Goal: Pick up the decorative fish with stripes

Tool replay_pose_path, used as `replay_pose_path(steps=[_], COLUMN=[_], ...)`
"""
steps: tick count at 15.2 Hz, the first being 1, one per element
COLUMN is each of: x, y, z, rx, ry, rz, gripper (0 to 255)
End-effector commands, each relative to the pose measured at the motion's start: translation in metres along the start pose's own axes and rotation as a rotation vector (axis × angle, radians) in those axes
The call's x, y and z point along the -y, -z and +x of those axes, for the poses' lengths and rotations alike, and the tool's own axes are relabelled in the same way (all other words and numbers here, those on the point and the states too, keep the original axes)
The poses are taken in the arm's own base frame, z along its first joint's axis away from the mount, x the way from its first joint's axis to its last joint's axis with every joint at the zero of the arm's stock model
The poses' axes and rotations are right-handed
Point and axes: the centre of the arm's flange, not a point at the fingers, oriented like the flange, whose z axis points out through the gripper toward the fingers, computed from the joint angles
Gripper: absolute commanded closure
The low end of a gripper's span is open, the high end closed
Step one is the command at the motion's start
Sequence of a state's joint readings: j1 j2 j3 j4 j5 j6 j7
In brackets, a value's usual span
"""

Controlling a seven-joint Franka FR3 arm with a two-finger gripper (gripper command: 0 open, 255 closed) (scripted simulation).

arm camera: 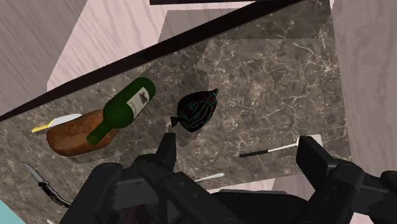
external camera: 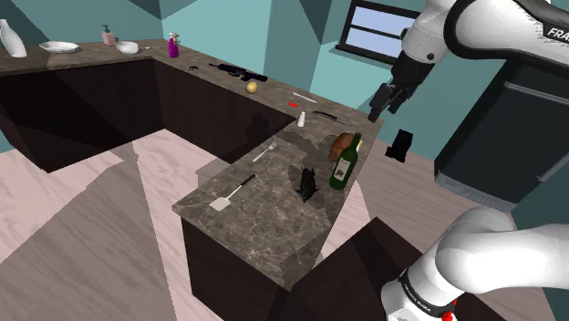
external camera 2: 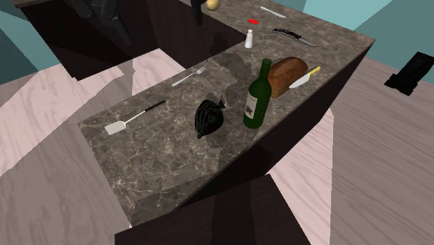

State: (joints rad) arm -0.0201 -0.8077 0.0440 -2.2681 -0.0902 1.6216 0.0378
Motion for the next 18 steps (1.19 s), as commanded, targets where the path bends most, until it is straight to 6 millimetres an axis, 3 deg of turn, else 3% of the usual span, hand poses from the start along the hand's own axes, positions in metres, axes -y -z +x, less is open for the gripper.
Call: replay_pose_path(steps=[1, 10, 18], x=[0.000, 0.043, 0.065], y=[0.000, -0.111, -0.213], z=[0.000, 0.038, 0.077], rx=[0.000, -0.008, -0.015], ry=[0.000, -0.165, -0.312], rz=[0.000, -0.121, -0.229], gripper=[0, 0, 0])
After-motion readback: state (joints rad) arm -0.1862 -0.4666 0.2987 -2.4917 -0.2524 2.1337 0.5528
